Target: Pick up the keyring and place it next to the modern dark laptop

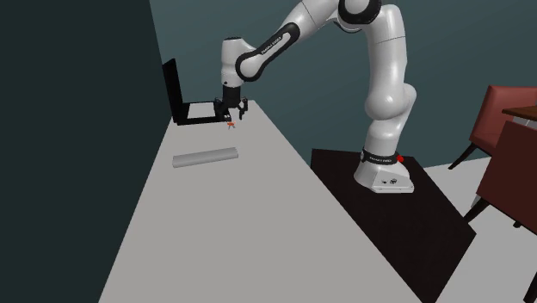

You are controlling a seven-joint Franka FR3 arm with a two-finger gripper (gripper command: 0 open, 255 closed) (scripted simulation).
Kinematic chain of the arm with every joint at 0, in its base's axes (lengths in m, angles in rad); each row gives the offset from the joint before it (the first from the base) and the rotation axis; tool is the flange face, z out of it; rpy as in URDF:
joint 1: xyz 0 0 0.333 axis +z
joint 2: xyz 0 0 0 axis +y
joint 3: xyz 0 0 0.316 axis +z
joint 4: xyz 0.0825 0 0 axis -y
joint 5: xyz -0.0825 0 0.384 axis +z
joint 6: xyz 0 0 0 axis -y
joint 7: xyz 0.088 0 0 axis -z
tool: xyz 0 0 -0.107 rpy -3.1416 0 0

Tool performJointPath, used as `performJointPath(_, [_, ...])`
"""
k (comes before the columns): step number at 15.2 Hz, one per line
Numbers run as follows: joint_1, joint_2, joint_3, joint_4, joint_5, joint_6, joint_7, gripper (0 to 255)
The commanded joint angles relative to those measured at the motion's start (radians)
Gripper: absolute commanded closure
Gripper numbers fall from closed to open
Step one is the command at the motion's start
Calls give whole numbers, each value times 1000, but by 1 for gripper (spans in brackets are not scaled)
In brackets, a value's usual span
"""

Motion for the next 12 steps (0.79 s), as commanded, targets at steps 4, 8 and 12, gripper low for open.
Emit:
performJointPath(4, [-19,-69,25,15,56,-72,-35,0])
performJointPath(8, [-22,-86,29,21,70,-92,-44,0])
performJointPath(12, [-22,-86,29,21,70,-92,-44,0])
